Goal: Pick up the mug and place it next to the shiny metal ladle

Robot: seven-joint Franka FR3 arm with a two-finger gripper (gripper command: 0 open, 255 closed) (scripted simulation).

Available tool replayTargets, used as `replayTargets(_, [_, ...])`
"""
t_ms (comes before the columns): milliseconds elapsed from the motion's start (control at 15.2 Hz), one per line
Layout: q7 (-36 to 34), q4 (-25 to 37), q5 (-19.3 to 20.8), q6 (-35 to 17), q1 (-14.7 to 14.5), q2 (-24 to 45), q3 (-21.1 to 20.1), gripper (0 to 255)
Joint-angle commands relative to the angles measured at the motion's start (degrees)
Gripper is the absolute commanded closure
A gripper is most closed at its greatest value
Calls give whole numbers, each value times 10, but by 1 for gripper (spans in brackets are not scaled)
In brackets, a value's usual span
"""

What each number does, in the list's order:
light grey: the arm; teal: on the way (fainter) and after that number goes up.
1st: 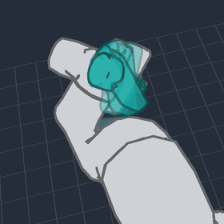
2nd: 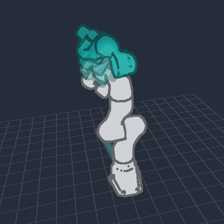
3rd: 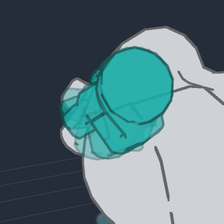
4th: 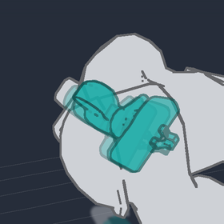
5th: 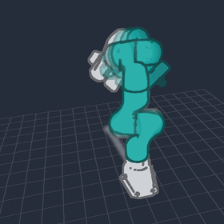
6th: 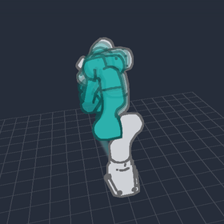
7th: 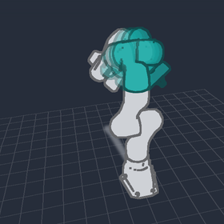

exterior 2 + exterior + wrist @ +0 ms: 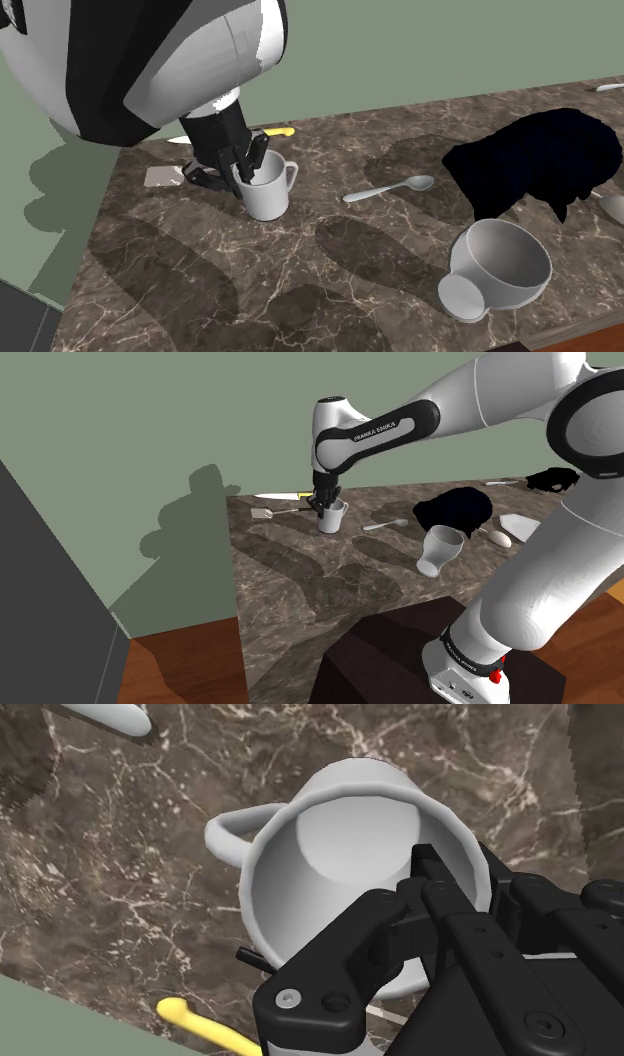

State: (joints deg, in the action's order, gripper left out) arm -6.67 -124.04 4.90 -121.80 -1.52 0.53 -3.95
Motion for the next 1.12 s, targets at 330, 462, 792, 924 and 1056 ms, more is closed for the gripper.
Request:
replayTargets(330, [5,34,-4,53,0,-19,0,255])
replayTargets(462, [6,44,-5,68,0,-25,0,255])
replayTargets(792, [10,71,-7,106,-1,-36,0,255])
replayTargets(924, [11,82,-8,121,-1,-39,0,255])
replayTargets(1056, [12,94,-8,136,-1,-42,0,255])
